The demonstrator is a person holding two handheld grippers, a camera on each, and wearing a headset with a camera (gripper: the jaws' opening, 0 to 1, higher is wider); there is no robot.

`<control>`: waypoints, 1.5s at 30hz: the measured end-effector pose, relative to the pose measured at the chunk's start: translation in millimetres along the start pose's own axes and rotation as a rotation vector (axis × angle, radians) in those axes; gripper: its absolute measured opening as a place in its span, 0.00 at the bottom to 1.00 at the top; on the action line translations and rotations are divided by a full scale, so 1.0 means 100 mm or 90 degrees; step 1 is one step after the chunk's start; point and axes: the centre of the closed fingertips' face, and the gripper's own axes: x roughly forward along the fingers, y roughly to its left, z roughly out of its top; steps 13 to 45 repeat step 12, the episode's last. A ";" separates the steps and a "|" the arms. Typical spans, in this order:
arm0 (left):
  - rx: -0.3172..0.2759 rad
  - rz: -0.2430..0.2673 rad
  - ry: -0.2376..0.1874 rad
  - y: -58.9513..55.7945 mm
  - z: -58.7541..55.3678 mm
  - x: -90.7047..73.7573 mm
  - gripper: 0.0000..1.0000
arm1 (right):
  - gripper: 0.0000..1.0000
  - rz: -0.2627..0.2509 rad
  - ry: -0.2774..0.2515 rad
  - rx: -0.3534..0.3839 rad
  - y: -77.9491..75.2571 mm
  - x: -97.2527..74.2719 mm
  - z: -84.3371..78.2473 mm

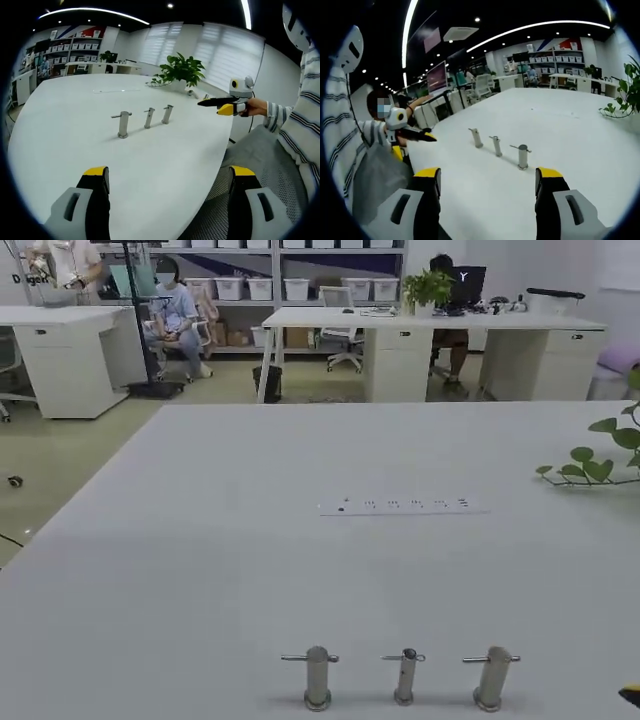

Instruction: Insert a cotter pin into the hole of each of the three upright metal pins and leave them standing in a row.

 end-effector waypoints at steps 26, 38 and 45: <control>-0.017 0.025 -0.002 0.01 -0.04 -0.19 0.99 | 0.86 -0.019 0.020 0.042 0.14 -0.08 -0.15; -0.017 0.025 -0.002 0.01 -0.04 -0.19 0.99 | 0.86 -0.019 0.020 0.042 0.14 -0.08 -0.15; -0.017 0.025 -0.002 0.01 -0.04 -0.19 0.99 | 0.86 -0.019 0.020 0.042 0.14 -0.08 -0.15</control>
